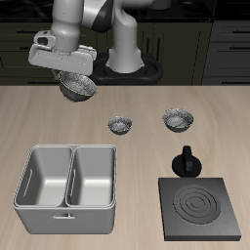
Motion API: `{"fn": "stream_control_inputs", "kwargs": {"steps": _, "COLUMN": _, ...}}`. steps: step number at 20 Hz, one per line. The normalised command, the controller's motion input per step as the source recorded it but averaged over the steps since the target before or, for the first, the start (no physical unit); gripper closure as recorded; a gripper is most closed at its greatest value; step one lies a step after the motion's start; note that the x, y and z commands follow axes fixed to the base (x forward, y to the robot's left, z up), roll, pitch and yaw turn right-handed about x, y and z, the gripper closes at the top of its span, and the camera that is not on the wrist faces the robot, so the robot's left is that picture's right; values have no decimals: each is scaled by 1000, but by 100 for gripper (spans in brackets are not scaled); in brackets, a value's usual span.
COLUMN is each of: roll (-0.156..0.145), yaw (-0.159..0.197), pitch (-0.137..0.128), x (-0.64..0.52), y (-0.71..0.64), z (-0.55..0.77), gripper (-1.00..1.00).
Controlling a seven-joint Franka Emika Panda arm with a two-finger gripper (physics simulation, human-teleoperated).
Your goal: Turn off the stove and place the largest bowl in the left side of the drainer and the medium bowl in the right side
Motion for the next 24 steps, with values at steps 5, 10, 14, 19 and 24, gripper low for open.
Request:
{"fn": "stream_control_inputs", "kwargs": {"steps": 5, "roll": -53, "yaw": -6, "pitch": 7, "x": 339, "y": 121, "z": 138, "gripper": 100}}
{"fn": "stream_control_inputs", "kwargs": {"steps": 10, "roll": -23, "yaw": -52, "pitch": -12, "x": 206, "y": 300, "z": 284, "gripper": 100}}
{"fn": "stream_control_inputs", "kwargs": {"steps": 14, "roll": -11, "yaw": 24, "pitch": -56, "x": 72, "y": 404, "z": 221, "gripper": 100}}
{"fn": "stream_control_inputs", "kwargs": {"steps": 19, "roll": -14, "yaw": -11, "pitch": -10, "x": 382, "y": 286, "z": 270, "gripper": 100}}
{"fn": "stream_control_inputs", "kwargs": {"steps": 24, "roll": 15, "yaw": -1, "pitch": 23, "x": 387, "y": 212, "z": 14, "gripper": 100}}
